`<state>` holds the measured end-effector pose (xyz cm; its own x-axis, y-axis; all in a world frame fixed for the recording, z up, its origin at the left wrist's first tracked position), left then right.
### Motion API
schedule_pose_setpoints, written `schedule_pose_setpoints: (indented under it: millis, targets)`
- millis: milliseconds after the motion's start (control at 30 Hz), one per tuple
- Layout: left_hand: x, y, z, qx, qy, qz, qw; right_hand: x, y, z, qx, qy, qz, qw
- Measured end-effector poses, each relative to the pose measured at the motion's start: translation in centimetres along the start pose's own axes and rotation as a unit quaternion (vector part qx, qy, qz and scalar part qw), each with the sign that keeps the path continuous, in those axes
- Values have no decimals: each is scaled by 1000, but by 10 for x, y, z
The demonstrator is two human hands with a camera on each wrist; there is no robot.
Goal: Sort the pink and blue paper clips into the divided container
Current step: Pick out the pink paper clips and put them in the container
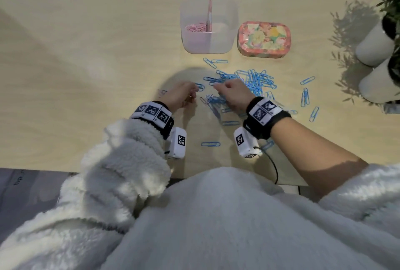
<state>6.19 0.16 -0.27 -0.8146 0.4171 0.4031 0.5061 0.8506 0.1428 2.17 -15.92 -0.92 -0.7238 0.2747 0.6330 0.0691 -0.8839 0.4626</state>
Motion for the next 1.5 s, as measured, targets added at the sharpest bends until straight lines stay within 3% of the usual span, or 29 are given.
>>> schedule_pose_setpoints:
  millis: [67, 167, 233, 400, 533, 633, 767, 867, 1000, 1067, 1200, 1333, 1433, 1500]
  targets:
    - [-5, -8, 0, -88, -38, 20, 995, 2, -10, -1, 130, 50, -51, 989]
    - [-8, -12, 8, -177, -82, 17, 981, 6, -17, -1, 222, 87, -77, 968]
    - [-6, -14, 10, -225, -91, 16, 970, 6, -15, 0, 203, 86, -67, 973]
    - [1, -17, 6, -373, -150, 45, 915, 8, 12, -5, -13, 46, -47, 998]
    - [1, -17, 5, -433, -173, 42, 884, 5, 33, -13, 98, 40, -135, 985]
    - [0, -19, 3, -458, -164, 49, 872, 8, 23, -2, 142, 77, -187, 969]
    - [3, -17, 4, -451, -150, 68, 877, 5, -3, 19, 196, 60, -146, 968]
    - [8, -17, 3, -471, -173, 72, 862, -4, -13, 24, 192, 36, -89, 977]
    - [-1, -2, -17, -463, -213, -1, 860, -11, -3, 21, 124, 24, -27, 992]
    - [-17, 8, -37, -462, -238, -28, 854, -6, 14, 19, 65, 24, -39, 997]
    - [-55, 16, -88, -475, -253, -91, 838, 10, 49, 12, -128, -21, -17, 991]
    - [-95, 17, -127, -504, -237, -83, 826, 16, 66, 15, -207, -26, 39, 977]
    - [-113, 17, -137, -529, -228, -67, 814, 12, 70, 22, -231, -15, 38, 972]
    - [-117, 17, -136, -527, -205, -46, 823, 9, 71, 33, -230, -13, 32, 973]
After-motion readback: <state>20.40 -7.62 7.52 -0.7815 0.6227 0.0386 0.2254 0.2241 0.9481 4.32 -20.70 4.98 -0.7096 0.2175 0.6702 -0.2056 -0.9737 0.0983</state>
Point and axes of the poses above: each hand's wrist, its own x-axis away from the middle knuckle, its own y-axis out of the back of the hand, z = x × y, the point moved 3 cm from there along -x, towards the middle knuckle, and after that the axes turned 12 degrees about -y, right-handed, at the moved point
